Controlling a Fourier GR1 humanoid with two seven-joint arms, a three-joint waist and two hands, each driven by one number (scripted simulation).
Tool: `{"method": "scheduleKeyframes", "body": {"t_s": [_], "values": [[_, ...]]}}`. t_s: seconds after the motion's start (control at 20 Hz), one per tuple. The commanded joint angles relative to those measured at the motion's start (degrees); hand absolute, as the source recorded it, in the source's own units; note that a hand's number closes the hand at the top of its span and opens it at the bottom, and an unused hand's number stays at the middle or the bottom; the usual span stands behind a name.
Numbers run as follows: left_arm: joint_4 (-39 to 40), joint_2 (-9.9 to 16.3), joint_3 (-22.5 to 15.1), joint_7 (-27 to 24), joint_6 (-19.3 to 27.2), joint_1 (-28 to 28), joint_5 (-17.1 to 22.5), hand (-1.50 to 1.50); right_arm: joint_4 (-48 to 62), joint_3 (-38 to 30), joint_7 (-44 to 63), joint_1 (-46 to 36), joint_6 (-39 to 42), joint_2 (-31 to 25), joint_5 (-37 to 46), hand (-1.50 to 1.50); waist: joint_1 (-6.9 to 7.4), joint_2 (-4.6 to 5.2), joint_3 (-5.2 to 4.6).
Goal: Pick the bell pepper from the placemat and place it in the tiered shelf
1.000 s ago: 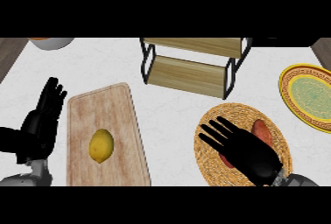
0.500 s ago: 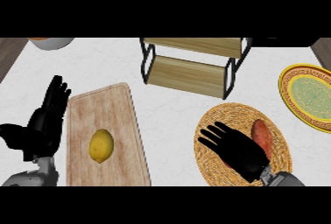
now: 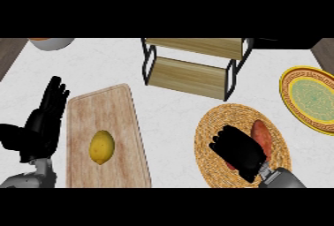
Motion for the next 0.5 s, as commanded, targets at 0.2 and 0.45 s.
{"method": "scheduleKeyframes", "body": {"t_s": [0.2, 0.45], "values": [[-0.2, 0.3, 1.2, -0.5, 0.7, 0.8, -0.1, 0.0, 4.3, -11.5, 32.8, 7.0, 7.3, 22.0, -1.7, 1.5, -3.03, 0.71, 0.8], [-0.6, 0.0, 0.2, -0.9, -0.7, 0.0, 0.6, 0.0, -1.0, -9.0, 49.4, 5.1, 4.4, 22.4, -10.6, 1.5, 0.52, 0.81, 0.96]]}}
